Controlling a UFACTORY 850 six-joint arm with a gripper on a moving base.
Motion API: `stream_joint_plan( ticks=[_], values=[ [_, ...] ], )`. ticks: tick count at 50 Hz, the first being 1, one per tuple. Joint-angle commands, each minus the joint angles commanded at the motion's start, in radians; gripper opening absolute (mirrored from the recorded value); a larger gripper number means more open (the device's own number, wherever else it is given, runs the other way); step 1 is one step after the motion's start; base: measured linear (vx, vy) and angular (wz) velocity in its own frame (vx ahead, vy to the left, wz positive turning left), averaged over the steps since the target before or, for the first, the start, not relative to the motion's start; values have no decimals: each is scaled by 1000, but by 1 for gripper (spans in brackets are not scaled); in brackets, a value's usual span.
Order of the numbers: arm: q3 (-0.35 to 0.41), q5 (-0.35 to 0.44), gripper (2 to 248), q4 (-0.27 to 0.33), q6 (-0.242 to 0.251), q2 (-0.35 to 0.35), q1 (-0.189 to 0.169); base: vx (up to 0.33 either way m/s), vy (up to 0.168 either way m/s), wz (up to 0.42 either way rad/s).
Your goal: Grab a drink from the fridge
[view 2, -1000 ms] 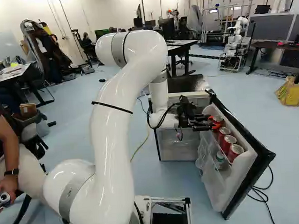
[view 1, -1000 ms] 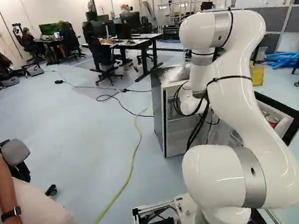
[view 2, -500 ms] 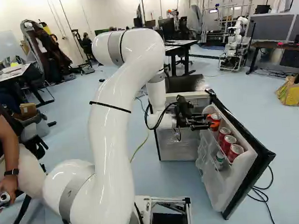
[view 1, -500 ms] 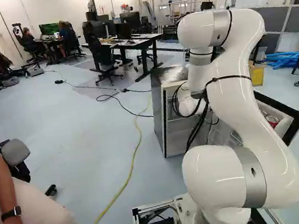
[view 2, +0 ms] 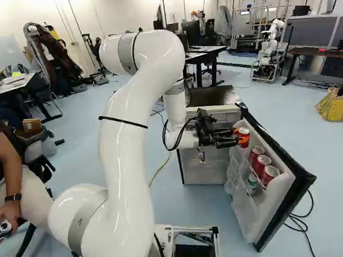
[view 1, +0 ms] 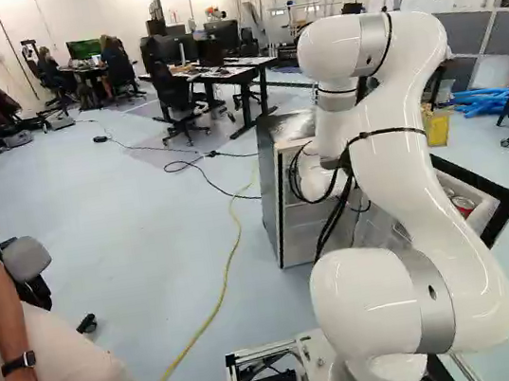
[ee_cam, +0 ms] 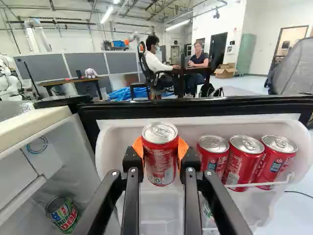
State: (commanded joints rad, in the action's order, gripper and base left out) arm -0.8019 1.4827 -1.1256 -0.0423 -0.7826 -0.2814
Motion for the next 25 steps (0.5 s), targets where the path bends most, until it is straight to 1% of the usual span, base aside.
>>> stream_joint_plan(
  ticks=[11,25],
  values=[
    [24,1,86,4,0,12,17,0,0,0],
    [73,2,86,34,0,37,37,0,0,0]
  ],
)
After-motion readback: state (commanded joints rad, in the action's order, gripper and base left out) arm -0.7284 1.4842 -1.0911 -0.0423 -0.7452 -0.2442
